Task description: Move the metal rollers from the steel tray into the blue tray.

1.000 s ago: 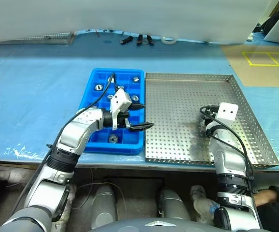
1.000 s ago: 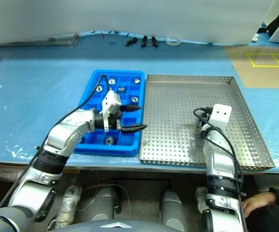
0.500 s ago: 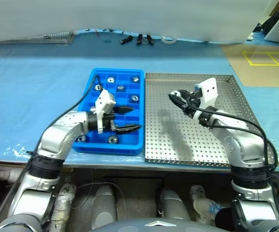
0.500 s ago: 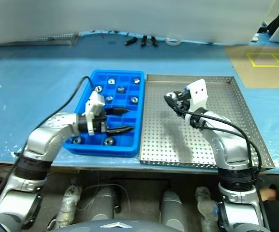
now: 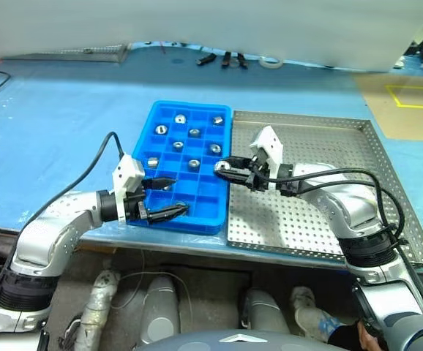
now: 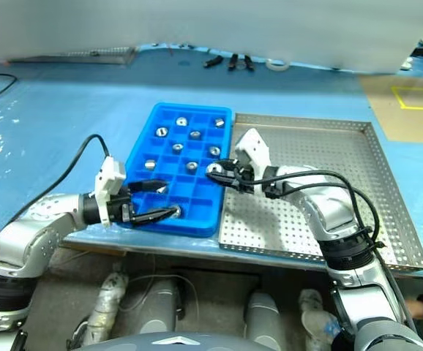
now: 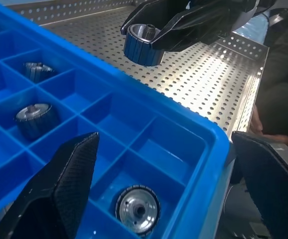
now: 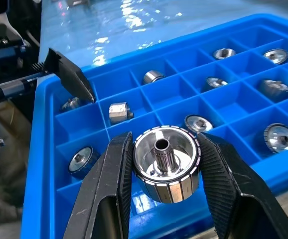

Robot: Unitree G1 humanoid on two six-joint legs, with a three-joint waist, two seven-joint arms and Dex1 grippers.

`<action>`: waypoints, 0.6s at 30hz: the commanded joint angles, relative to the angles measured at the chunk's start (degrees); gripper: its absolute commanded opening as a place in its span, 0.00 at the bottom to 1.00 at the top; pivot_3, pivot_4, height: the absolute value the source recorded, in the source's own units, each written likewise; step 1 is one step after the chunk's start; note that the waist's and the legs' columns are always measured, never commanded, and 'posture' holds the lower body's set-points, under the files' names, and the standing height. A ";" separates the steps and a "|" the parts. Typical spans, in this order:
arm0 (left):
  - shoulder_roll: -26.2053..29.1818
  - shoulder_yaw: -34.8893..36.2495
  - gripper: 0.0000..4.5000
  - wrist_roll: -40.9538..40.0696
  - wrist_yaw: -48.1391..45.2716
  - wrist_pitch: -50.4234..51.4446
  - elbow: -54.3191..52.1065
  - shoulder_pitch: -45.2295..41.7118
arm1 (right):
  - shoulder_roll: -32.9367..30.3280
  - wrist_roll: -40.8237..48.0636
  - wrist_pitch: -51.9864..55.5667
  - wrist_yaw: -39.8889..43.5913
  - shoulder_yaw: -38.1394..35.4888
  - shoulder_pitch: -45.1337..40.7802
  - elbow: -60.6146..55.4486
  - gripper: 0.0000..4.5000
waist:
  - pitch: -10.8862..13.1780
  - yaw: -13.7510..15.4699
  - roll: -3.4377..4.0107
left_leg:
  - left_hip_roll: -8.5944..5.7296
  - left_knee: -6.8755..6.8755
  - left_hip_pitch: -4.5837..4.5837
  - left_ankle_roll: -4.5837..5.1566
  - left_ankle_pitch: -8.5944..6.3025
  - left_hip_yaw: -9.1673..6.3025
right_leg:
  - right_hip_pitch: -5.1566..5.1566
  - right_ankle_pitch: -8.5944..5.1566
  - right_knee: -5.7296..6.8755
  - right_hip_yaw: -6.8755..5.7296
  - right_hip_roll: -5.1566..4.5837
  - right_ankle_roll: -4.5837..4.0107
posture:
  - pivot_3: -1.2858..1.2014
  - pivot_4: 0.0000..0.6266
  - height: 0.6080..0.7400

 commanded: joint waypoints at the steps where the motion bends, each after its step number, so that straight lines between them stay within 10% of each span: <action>1: 0.44 2.29 1.00 -1.89 2.21 0.47 -4.88 1.76 | 1.42 -2.20 -3.51 0.68 1.58 -2.10 1.67 0.35 | 0.00 0.59 0.00 | 0.00 0.00 -0.02 0.00 0.00 0.00 | -0.03 0.00 0.00 0.00 0.00 0.00 | 0.59 0.24 1.00; 4: 0.60 2.66 1.00 -2.21 3.44 0.61 -6.33 3.08 | 1.90 -4.60 -5.46 0.78 2.38 -2.85 4.87 0.35 | 0.00 1.02 0.00 | 0.00 0.00 -0.01 -0.01 0.00 -0.01 | -0.03 0.00 0.02 0.00 0.00 0.00 | 0.59 0.24 1.00; 12: 0.82 2.41 1.00 -2.62 4.64 0.64 -6.74 2.92 | 3.50 -6.15 -5.38 -0.25 1.92 -2.62 5.82 0.94 | 0.00 1.30 -0.01 | 0.00 0.01 0.00 -0.03 0.01 -0.05 | -0.01 0.00 0.04 0.02 0.00 0.01 | 0.59 0.24 1.00; 18: -0.66 0.48 1.00 -0.83 5.35 -0.57 -2.76 -2.07 | 2.87 -6.08 -4.50 -2.74 -1.47 -2.52 3.11 0.94 | 0.00 1.30 -0.01 | -0.01 0.02 0.01 -0.07 0.04 -0.05 | -0.01 0.00 0.09 0.04 0.00 0.01 | 0.56 0.24 1.00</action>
